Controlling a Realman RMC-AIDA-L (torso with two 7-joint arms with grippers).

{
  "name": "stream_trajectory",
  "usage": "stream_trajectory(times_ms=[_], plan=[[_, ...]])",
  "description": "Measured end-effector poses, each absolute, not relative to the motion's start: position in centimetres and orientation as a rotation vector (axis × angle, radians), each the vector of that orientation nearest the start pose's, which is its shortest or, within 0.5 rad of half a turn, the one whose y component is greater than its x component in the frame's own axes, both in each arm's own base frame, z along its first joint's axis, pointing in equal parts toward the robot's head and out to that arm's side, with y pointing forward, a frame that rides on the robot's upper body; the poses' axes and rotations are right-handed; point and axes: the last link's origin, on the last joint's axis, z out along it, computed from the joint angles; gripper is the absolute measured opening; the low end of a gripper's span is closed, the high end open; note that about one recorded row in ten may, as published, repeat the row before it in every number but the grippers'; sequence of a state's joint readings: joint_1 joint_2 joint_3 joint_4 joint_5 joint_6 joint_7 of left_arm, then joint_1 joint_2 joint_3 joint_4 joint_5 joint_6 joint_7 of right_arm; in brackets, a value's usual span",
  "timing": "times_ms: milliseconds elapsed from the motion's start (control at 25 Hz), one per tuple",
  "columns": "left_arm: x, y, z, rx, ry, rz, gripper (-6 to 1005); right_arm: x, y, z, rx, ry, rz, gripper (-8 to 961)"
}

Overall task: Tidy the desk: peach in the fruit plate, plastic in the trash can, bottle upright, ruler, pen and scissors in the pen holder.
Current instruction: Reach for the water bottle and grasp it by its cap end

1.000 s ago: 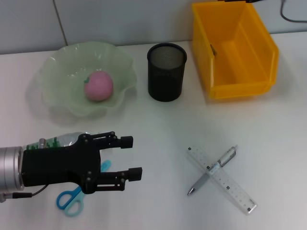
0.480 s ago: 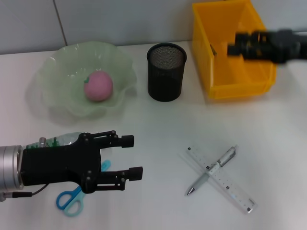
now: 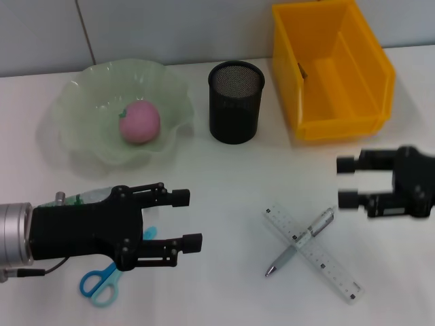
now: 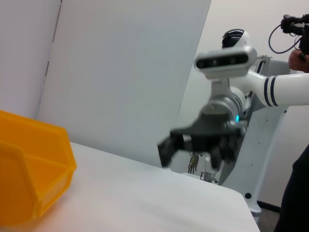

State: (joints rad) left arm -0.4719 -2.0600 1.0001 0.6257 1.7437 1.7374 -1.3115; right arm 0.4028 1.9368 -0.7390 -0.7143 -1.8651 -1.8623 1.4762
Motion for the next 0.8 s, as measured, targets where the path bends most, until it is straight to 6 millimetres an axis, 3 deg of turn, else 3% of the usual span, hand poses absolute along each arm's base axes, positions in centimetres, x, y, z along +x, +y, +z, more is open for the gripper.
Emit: stream_trajectory(times_ms=[320, 360, 480, 600, 800], plan=[[-22.6, 30.3, -1.1, -2.983, -0.388, -0.838, 786, 29.2, 27.6, 5.2, -2.858, 0.690, 0.806, 728], [-22.2, 31.1, -0.6, -3.000, -0.373, -0.721, 786, 29.3, 27.5, 5.1, -2.857, 0.694, 0.805, 727], [-21.7, 31.7, -0.1, -3.011, -0.359, -0.637, 786, 29.6, 27.3, 5.1, -2.849, 0.708, 0.804, 726], [-19.2, 33.3, 1.1, -3.033, -0.287, -0.430, 786, 29.6, 27.2, 5.1, -2.847, 0.711, 0.802, 725], [-17.5, 34.1, 1.2, -3.046, -0.241, -0.255, 785, 29.8, 27.0, 5.1, -2.845, 0.718, 0.799, 725]])
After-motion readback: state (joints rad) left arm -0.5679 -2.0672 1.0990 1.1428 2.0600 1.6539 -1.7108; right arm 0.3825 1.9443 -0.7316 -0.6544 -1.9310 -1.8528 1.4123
